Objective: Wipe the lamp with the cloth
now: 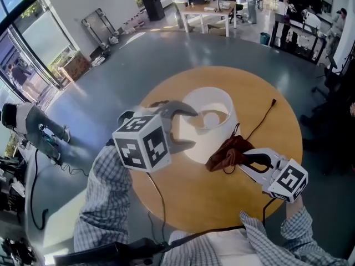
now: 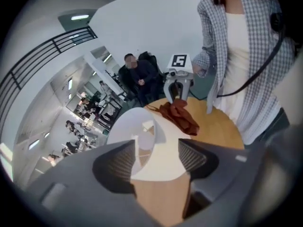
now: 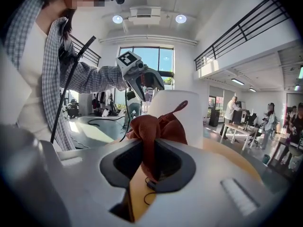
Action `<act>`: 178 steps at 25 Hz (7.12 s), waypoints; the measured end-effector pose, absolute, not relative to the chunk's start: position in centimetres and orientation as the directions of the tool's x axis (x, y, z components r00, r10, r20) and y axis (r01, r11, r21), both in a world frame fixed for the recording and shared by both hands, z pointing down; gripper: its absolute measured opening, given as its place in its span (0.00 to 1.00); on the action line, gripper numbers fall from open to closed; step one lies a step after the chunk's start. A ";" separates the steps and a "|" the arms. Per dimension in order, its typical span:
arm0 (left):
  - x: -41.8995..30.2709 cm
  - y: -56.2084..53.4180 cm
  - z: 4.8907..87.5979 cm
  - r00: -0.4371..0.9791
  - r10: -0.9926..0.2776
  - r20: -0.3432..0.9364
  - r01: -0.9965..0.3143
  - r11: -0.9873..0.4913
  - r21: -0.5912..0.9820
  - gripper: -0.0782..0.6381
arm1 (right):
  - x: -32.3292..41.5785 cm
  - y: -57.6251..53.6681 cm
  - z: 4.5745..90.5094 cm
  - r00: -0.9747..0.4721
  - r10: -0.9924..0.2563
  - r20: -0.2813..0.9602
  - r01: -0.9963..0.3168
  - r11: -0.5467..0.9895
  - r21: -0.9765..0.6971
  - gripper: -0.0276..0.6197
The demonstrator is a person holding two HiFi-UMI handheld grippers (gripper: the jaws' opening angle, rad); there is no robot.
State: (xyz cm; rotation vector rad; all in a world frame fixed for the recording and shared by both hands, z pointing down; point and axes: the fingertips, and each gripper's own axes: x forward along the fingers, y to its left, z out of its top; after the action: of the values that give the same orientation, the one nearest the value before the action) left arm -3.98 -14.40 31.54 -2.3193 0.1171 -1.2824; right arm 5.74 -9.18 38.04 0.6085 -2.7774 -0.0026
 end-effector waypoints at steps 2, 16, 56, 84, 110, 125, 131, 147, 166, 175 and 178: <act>-3.4 -14.4 32.2 0.531 -0.274 0.802 0.196 -0.881 -0.431 0.50 | 5.8 -9.1 38.1 -0.866 -0.408 0.288 -0.408 0.911 0.063 0.15; -2.2 -14.3 33.6 0.560 -0.220 0.798 0.267 -0.864 -0.426 0.40 | 6.2 -9.6 36.7 -0.869 -0.429 0.248 -0.433 0.900 0.042 0.15; -14.7 -19.1 34.3 0.753 -0.441 0.488 -0.357 -0.897 -0.259 0.30 | -7.2 -23.7 46.9 -0.810 -0.458 0.366 -0.536 0.832 -0.147 0.15; -14.6 -19.6 33.7 0.759 -0.460 0.460 -0.360 -0.886 -0.292 0.30 | -5.7 -22.0 48.9 -0.788 -0.454 0.416 -0.553 0.819 -0.153 0.15; -10.1 -20.4 32.8 0.742 -0.429 0.515 -0.219 -0.881 -0.418 0.32 | 8.8 -17.1 51.5 -0.650 -0.574 0.498 -0.731 0.651 -0.204 0.15; -4.8 -19.8 32.3 0.697 -0.377 0.609 -0.023 -0.861 -0.507 0.33 | 12.4 -12.4 50.7 -0.591 -0.561 0.579 -0.726 0.684 -0.077 0.15; -3.8 -19.2 32.5 0.700 -0.362 0.615 -0.011 -0.867 -0.498 0.33 | 10.6 -8.5 54.7 -0.565 -0.405 0.719 -0.562 0.827 0.025 0.15; -3.8 -19.0 32.1 0.704 -0.371 0.605 -0.030 -0.867 -0.497 0.33 | 4.7 0.1 62.2 -0.568 -0.060 0.821 -0.376 0.906 -0.193 0.35; -5.0 -18.9 32.1 0.724 -0.345 0.597 -0.011 -0.872 -0.490 0.32 | 0.4 -16.5 42.6 -0.906 -0.414 0.088 -0.364 0.656 -0.661 0.36; -4.7 -18.9 31.9 0.716 -0.351 0.603 0.002 -0.863 -0.505 0.32 | 0.2 -16.3 42.0 -0.915 -0.400 0.045 -0.334 0.689 -0.643 0.24; -4.6 -19.2 31.9 0.705 -0.357 0.613 0.005 -0.861 -0.508 0.32 | 0.1 -16.2 42.0 -0.922 -0.385 0.045 -0.324 0.703 -0.633 0.22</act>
State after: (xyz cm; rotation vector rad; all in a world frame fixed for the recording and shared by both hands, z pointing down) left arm -4.65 -19.18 31.95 -2.4317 0.2697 -1.0136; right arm 0.11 -16.15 42.04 0.6221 -2.9821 1.0806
